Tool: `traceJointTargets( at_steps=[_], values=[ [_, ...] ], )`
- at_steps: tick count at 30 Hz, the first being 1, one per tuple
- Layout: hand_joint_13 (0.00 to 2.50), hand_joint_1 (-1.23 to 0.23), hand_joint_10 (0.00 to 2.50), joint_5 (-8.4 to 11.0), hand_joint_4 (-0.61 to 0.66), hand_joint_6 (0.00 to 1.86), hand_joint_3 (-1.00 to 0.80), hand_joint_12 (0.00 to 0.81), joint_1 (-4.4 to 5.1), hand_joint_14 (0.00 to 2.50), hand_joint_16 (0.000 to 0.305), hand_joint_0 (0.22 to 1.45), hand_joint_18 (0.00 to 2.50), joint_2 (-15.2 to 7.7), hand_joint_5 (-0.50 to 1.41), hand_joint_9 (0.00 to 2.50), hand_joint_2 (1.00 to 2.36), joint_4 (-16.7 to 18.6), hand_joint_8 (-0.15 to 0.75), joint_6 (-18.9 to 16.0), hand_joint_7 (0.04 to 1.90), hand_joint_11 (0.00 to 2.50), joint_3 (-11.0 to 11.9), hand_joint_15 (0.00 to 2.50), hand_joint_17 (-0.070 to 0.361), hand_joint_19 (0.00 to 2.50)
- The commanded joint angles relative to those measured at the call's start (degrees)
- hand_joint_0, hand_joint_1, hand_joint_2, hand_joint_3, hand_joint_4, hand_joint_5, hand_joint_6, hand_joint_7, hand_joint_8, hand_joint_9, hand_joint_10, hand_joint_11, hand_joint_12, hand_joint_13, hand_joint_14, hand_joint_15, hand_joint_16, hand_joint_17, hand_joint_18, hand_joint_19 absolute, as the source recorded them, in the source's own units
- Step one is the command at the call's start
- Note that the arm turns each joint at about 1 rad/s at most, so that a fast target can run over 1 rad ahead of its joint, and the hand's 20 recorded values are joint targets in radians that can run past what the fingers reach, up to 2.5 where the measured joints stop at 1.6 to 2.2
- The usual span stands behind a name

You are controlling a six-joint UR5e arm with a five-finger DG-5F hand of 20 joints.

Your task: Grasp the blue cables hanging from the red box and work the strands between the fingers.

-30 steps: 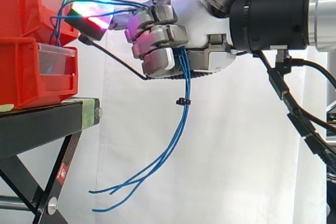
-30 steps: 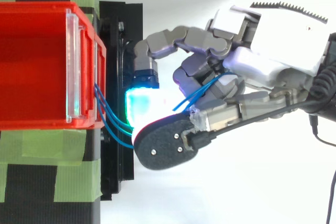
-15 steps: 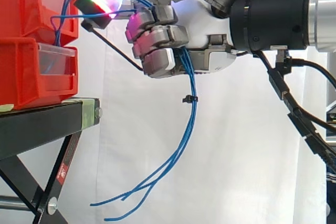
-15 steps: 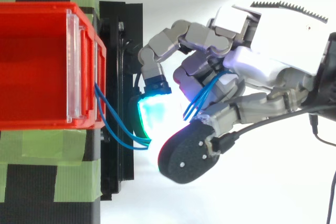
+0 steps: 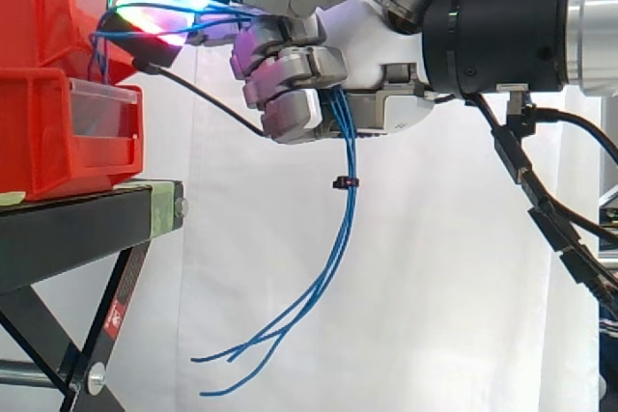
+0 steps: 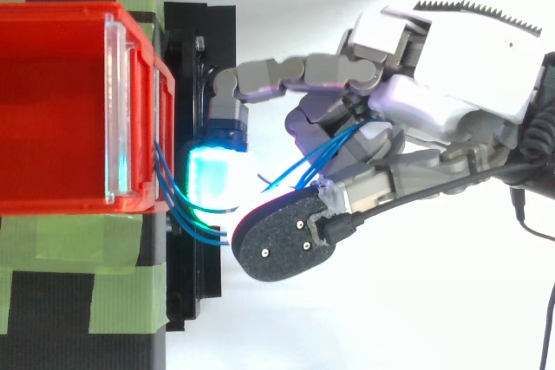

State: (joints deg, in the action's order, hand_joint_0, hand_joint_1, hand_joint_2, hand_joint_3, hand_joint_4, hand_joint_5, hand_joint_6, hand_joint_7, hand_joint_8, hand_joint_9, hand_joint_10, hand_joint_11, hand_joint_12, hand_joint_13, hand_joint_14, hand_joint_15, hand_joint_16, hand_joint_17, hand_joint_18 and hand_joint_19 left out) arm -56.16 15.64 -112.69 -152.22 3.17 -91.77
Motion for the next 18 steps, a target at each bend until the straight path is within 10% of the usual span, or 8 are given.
traceJointTargets(
  at_steps=[1,7,11,13,18],
  values=[
    [1.27,-0.73,2.50,0.00,-0.03,0.99,-0.69,0.476,0.00,2.50,0.055,1.32,1.66,0.02,0.13,0.93,1.01,0.00,0.417,0.00,1.26,2.50,-0.08,1.64,0.124,1.02],
    [1.27,-0.82,2.50,-0.09,0.12,1.24,-1.00,0.476,-0.09,2.50,0.055,1.08,1.66,0.02,-0.12,0.93,1.00,0.00,0.417,0.00,1.13,2.50,0.01,1.64,0.124,1.02],
    [1.27,-0.76,2.50,-0.09,0.06,1.33,-0.75,0.476,-0.09,2.50,0.055,1.29,1.66,-0.07,-0.12,0.93,1.01,0.00,0.417,0.00,1.15,2.50,0.01,1.64,0.124,1.02],
    [1.27,-0.68,2.50,-0.09,0.07,1.19,-0.45,0.476,-0.09,2.50,0.055,1.32,1.66,0.02,0.04,0.93,1.02,0.00,0.417,0.00,1.13,2.50,0.01,1.64,0.124,1.02],
    [1.27,-0.70,2.50,-0.09,0.15,0.74,-0.42,0.476,-0.18,2.50,0.055,1.09,1.66,-0.07,0.07,0.93,1.01,-0.18,0.417,0.00,1.23,2.50,0.01,1.64,0.124,1.02]
  ],
)
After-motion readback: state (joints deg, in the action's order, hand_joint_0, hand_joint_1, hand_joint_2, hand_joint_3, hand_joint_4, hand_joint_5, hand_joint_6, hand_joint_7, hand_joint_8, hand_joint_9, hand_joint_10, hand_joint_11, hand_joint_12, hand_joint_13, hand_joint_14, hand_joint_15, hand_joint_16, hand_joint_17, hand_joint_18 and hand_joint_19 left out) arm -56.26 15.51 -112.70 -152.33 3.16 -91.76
